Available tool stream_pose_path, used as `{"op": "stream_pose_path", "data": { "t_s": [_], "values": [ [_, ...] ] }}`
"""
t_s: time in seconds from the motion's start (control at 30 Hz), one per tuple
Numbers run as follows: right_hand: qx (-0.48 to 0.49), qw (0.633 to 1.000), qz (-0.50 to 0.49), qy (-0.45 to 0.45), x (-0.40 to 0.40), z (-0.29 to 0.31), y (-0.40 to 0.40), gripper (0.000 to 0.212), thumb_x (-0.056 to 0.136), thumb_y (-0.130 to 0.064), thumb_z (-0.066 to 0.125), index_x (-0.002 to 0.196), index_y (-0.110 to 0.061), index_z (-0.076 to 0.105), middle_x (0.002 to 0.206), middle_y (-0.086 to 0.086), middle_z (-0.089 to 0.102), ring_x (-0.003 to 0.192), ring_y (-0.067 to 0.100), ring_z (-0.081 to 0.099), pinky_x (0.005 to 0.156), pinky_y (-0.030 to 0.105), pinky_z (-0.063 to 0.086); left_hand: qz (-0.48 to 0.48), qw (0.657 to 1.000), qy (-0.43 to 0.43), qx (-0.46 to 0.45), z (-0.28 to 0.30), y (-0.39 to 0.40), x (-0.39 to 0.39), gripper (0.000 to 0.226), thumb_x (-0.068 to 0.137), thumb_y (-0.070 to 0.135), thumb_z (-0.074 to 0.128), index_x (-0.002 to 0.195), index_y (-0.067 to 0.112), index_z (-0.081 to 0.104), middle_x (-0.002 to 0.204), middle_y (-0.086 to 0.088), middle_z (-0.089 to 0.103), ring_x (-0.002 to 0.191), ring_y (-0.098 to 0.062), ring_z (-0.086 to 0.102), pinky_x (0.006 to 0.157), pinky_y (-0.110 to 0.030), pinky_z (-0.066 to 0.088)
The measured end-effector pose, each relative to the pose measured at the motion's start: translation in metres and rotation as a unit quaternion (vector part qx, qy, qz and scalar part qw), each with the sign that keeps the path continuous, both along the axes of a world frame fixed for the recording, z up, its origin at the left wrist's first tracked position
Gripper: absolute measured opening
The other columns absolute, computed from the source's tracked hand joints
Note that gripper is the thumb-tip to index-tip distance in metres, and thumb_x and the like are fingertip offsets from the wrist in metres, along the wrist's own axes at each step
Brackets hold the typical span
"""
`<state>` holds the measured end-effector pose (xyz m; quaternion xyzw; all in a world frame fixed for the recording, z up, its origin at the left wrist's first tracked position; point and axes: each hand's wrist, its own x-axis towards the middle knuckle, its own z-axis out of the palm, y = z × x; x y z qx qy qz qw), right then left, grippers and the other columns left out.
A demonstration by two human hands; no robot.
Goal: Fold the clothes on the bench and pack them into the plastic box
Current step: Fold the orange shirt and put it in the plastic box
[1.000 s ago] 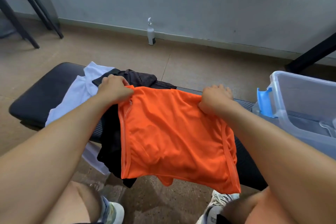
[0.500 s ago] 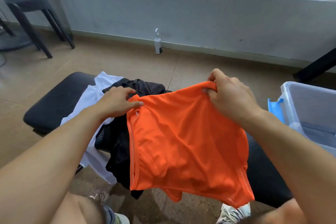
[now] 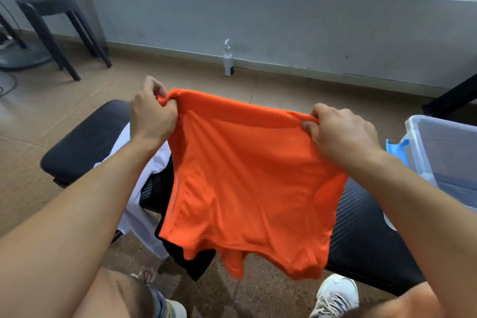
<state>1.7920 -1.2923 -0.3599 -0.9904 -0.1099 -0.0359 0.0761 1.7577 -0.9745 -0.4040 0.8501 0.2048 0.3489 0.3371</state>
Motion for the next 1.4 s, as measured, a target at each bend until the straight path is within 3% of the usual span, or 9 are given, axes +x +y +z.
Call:
{"op": "stream_pose_path", "data": {
  "t_s": [0.23,0.37,0.5,0.67,0.8,0.93,1.07,1.23,1.4],
  "values": [
    [-0.063,0.997,-0.027,0.047,0.017,-0.015,0.006,0.021,0.102,-0.023,0.05,0.113,-0.009,0.062,0.113,0.021,0.066,0.105,0.042,0.062,0.076,0.039,0.044,-0.051,0.976,0.183,-0.107,-0.016,0.015,-0.007,0.03,0.081,0.002,0.057,0.104,0.02,0.064,0.099,-0.007,0.07,0.091,-0.025,0.067,0.073,-0.03,0.052],
    [-0.108,0.988,-0.031,0.105,0.014,-0.012,0.006,0.038,0.1,-0.045,0.053,0.113,-0.012,0.065,0.119,0.015,0.067,0.11,0.036,0.063,0.079,0.038,0.044,-0.06,0.966,0.206,-0.142,-0.013,0.012,-0.011,0.022,0.088,0.006,0.061,0.105,0.013,0.073,0.095,-0.009,0.072,0.078,-0.019,0.066,0.059,-0.014,0.048],
    [0.128,0.98,0.007,0.154,0.011,-0.01,0.009,0.021,0.093,-0.042,0.067,0.101,-0.024,0.062,0.101,0.002,0.065,0.091,0.021,0.065,0.067,0.028,0.045,-0.138,0.953,0.213,-0.166,-0.006,0.004,-0.018,0.027,0.094,0.025,0.067,0.104,0.0,0.072,0.082,-0.013,0.071,0.057,-0.004,0.06,0.054,-0.006,0.044],
    [0.466,0.808,0.072,0.353,-0.01,-0.002,0.021,0.018,0.095,-0.019,0.068,0.113,-0.017,0.07,0.079,0.007,0.064,0.05,0.01,0.058,0.044,0.025,0.049,-0.186,0.953,0.155,-0.182,0.008,-0.026,-0.024,0.033,0.097,0.029,0.063,0.093,-0.004,0.062,0.061,-0.013,0.06,0.044,-0.011,0.055,0.049,-0.021,0.046],
    [0.522,0.692,0.182,0.464,-0.027,0.004,0.037,0.034,0.096,0.007,0.049,0.125,-0.004,0.063,0.109,0.006,0.074,0.085,0.03,0.075,0.064,0.03,0.059,-0.245,0.928,0.113,-0.259,0.009,-0.051,-0.031,0.019,0.086,0.036,0.068,0.087,0.017,0.066,0.072,-0.004,0.066,0.062,-0.018,0.061,0.061,-0.034,0.048],
    [0.407,0.833,0.255,0.276,-0.033,-0.014,0.052,0.044,0.084,0.011,0.067,0.115,-0.02,0.066,0.113,0.0,0.075,0.09,0.018,0.076,0.086,0.039,0.061,-0.303,0.896,0.132,-0.295,0.008,-0.067,-0.042,0.022,0.08,0.035,0.073,0.097,0.021,0.07,0.095,-0.011,0.075,0.083,-0.022,0.068,0.081,-0.044,0.052],
    [0.335,0.915,0.222,0.04,-0.032,-0.031,0.056,0.015,0.074,-0.023,0.084,0.082,-0.028,0.073,0.078,-0.011,0.076,0.074,0.004,0.071,0.076,0.037,0.059,-0.319,0.885,0.147,-0.304,0.005,-0.075,-0.046,0.006,0.095,0.009,0.064,0.097,0.014,0.064,0.082,-0.006,0.072,0.072,-0.023,0.063,0.065,-0.033,0.051],
    [0.344,0.903,0.255,-0.019,-0.03,-0.032,0.057,0.01,0.088,-0.024,0.069,0.087,-0.022,0.059,0.09,-0.006,0.064,0.09,0.015,0.059,0.081,0.037,0.05,-0.318,0.871,0.138,-0.347,0.006,-0.08,-0.048,0.016,0.094,0.001,0.063,0.107,0.01,0.059,0.079,-0.003,0.073,0.061,-0.017,0.064,0.055,-0.028,0.054],
    [0.373,0.906,0.201,0.008,-0.034,-0.035,0.06,0.014,0.093,-0.022,0.063,0.085,-0.021,0.052,0.068,-0.002,0.061,0.066,0.022,0.056,0.064,0.045,0.049,-0.335,0.842,0.139,-0.399,0.011,-0.086,-0.051,0.039,0.09,-0.013,0.052,0.116,0.014,0.062,0.09,-0.01,0.069,0.065,-0.021,0.065,0.054,-0.032,0.056]
  ]
}}
